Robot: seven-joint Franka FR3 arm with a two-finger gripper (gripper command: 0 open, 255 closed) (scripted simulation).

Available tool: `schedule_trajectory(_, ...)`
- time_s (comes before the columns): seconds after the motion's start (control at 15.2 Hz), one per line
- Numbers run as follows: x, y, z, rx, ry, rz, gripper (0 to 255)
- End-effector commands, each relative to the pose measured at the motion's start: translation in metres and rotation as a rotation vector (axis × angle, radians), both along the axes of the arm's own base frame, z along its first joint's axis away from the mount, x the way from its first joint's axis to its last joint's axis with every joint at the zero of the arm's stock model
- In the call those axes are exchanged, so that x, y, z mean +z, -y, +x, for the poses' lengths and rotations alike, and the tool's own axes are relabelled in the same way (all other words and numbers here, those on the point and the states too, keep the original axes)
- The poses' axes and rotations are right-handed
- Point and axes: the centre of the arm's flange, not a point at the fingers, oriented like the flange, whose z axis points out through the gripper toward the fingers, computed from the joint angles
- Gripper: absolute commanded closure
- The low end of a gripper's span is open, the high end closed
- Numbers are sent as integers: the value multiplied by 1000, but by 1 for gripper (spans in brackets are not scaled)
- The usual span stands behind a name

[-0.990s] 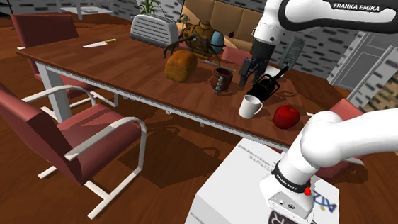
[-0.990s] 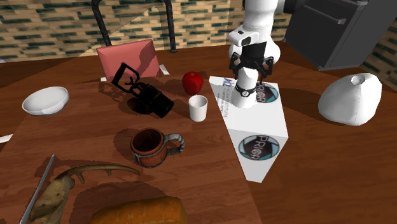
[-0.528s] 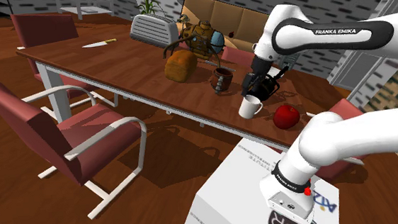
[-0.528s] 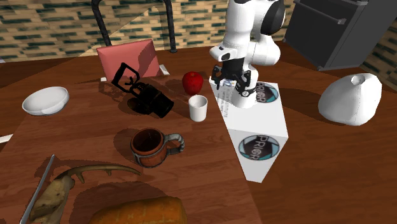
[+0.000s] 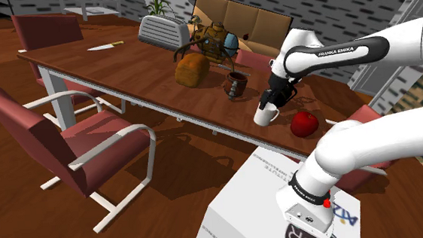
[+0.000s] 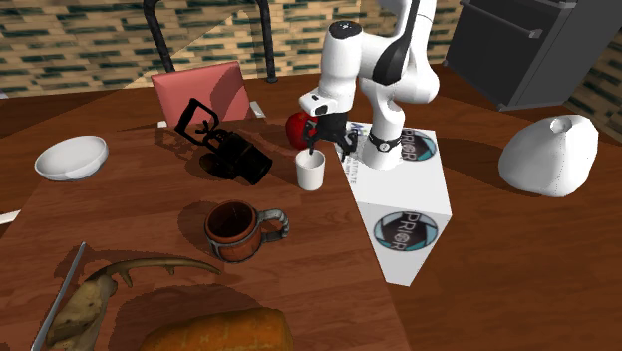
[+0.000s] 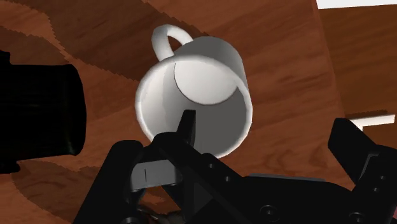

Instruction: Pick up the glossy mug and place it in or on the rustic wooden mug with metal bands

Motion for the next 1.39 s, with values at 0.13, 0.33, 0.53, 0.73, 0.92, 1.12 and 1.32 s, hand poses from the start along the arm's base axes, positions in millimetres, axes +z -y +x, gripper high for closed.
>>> schedule_trajectory(0.13,-23,8,3,7,4,-8,0)
schedule_trajectory(0.33,-39,9,3,7,4,-8,0)
schedule_trajectory(0.53,-47,9,4,7,4,-8,0)
schedule_trajectory(0.73,-47,9,4,7,4,-8,0)
schedule_trajectory(0.92,-47,9,4,7,4,-8,0)
schedule_trajectory(1.12,-47,9,4,7,4,-8,255)
schedule_trajectory(1.32,-47,9,4,7,4,-8,255)
